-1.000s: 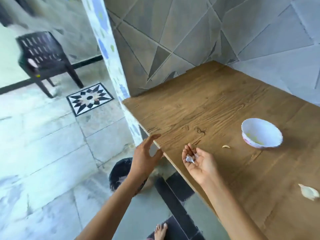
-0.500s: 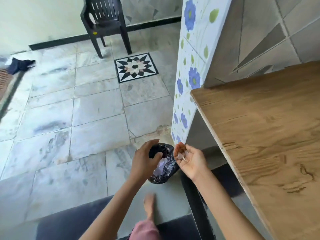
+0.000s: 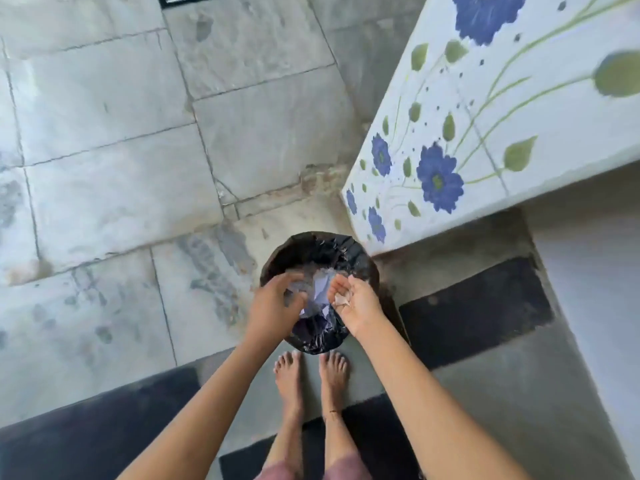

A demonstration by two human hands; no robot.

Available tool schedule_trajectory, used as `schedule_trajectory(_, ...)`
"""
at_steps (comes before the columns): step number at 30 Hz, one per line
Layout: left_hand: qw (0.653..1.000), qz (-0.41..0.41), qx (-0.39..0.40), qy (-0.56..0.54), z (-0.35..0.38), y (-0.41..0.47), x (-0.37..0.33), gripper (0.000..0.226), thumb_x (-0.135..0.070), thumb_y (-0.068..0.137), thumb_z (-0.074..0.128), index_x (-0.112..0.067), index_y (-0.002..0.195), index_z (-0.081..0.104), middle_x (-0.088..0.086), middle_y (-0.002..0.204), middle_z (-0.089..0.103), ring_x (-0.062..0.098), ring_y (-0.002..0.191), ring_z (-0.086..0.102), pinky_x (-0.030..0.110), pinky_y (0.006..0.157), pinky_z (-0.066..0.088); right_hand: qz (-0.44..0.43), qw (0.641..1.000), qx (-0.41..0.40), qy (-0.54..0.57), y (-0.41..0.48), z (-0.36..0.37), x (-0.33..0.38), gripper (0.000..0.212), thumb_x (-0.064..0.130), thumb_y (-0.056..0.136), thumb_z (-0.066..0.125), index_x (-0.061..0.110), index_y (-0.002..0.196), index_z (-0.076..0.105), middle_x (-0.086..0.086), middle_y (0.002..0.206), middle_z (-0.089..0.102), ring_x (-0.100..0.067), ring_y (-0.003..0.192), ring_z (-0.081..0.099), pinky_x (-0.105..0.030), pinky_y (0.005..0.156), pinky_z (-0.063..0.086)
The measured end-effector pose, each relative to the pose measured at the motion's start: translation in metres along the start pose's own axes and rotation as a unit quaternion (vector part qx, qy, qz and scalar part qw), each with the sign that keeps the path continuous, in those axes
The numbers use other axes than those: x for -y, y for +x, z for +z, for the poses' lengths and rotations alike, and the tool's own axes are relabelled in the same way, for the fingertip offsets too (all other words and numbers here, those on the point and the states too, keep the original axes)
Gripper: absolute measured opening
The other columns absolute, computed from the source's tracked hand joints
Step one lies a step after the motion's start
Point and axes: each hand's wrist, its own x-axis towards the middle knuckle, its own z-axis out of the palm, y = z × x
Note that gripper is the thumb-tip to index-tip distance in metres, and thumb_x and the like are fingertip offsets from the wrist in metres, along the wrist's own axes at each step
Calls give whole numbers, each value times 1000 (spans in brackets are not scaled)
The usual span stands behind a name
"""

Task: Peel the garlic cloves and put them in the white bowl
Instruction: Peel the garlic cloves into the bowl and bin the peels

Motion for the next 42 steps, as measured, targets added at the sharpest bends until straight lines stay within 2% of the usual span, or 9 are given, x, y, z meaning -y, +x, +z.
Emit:
schedule_trajectory(8,995,-85,47,-38,138,103,129,31,-15,87,57,-18,117,64,4,116,65,11,79,59,21,69,45,56,995,-34,-70,184,-23,-60,38,23,103,33,-5,118,53,-15,101,59,-16,77,53,-22,64,42)
schedule_trajectory(12,990,-107,58,-70,172,114,154,32,-19,91,56,-13,122,62,5,120,64,19,110,58,29,91,46,86,989,4,-118,215,-37,-72,58,48,100,27,11,143,35,-7,152,29,-23,137,31,-33,104,30)
schedule_trajectory(18,968,-9,70,-239,195,98,134,38,-23,93,44,-20,129,54,-12,116,60,-15,101,53,1,84,36,140,989,22,-31,216,-55,-73,63,62,95,22,13,116,54,-10,89,54,-24,80,51,-33,78,39)
schedule_trajectory(21,964,70,123,-227,213,96,133,42,-21,96,37,-17,137,45,-1,144,44,8,137,34,22,114,20,146,988,57,-17,211,-54,-68,68,57,97,21,3,127,50,-19,122,59,-31,118,51,-41,105,36)
schedule_trajectory(24,984,-97,115,-99,223,113,156,40,-21,103,32,-13,140,43,6,153,32,17,142,24,31,116,16,112,991,66,-1,208,-56,-61,69,56,97,20,7,143,34,-15,149,34,-29,139,29,-41,113,20)
schedule_trajectory(31,951,39,137,-274,233,102,131,40,-25,101,34,-24,141,39,-9,146,35,1,139,24,14,114,14,123,990,39,-60,217,-54,-58,61,50,99,25,6,137,41,-13,134,50,-28,127,46,-36,105,38)
schedule_trajectory(36,970,-144,173,-92,216,110,182,39,-23,101,38,-14,138,46,6,150,35,17,141,27,22,107,21,60,988,76,-120,208,-66,-54,60,51,99,18,13,138,43,-8,147,39,-25,137,33,-37,108,25)
schedule_trajectory(39,982,-118,138,-60,194,100,178,41,-23,96,48,-16,137,47,4,145,42,22,130,41,29,101,33,-64,930,7,-363,191,-83,-52,39,40,100,36,16,127,52,-4,138,49,-19,127,45,-28,96,32)
schedule_trajectory(42,991,-70,112,-14,168,82,156,46,-22,93,54,-16,138,44,4,144,40,23,127,44,32,97,37,-186,758,-13,-624,171,-98,-54,42,33,97,45,16,135,45,-2,139,48,-19,127,45,-31,99,34)
